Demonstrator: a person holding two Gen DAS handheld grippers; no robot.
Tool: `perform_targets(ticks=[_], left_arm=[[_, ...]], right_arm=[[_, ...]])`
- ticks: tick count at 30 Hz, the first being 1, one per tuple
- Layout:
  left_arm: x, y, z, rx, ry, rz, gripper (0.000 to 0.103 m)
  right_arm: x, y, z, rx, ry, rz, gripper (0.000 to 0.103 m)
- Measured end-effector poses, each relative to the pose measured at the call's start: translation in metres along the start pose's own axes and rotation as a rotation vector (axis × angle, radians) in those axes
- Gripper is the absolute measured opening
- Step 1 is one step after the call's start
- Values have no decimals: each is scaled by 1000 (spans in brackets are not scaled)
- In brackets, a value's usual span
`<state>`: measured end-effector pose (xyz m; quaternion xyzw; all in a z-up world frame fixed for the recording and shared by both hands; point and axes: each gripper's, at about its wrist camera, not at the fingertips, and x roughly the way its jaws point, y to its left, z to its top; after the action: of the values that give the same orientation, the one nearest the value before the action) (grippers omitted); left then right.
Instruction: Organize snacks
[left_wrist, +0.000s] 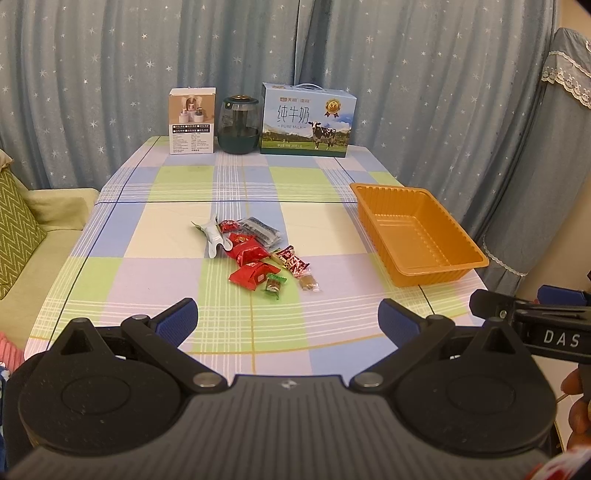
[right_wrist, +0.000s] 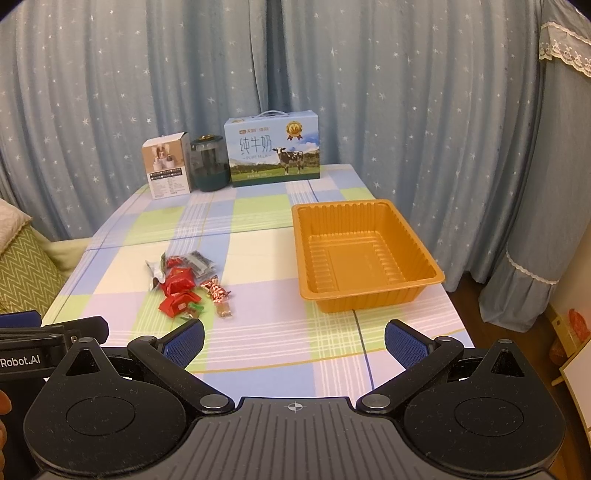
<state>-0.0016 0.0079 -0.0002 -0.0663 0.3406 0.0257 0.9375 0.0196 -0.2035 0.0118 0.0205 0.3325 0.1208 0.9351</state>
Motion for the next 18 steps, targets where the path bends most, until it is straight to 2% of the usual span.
perform_targets(ticks=[18], left_arm=[[0,0,-1,1,-1,-1,103]], right_arm=[[0,-1,-1,0,2,1,103]])
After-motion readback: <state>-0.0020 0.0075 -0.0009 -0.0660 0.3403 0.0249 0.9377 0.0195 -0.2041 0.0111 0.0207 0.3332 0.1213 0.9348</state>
